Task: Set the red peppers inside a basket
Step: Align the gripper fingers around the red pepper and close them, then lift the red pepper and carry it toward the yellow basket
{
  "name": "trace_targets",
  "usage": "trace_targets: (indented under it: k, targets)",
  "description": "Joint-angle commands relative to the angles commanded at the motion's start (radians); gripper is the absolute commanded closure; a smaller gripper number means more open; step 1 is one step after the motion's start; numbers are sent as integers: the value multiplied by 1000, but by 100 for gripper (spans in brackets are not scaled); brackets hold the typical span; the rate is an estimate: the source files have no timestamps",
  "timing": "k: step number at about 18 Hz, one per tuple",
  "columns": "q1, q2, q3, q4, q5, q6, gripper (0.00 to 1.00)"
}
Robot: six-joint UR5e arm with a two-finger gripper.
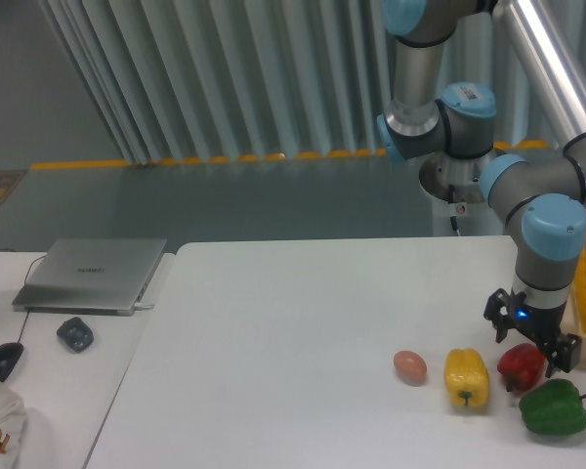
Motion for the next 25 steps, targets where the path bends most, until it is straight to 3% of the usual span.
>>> trace_targets:
  k: [8, 12, 15, 22, 25]
  targets:
    - [0, -6, 0, 5, 2, 12, 1]
    - [0, -5, 0, 2, 2, 12, 34]
    - [0, 0, 0, 0, 3, 12, 49]
    - [-2, 15, 15, -12, 15, 21, 60]
    - [0, 37, 37, -52, 15, 49, 63]
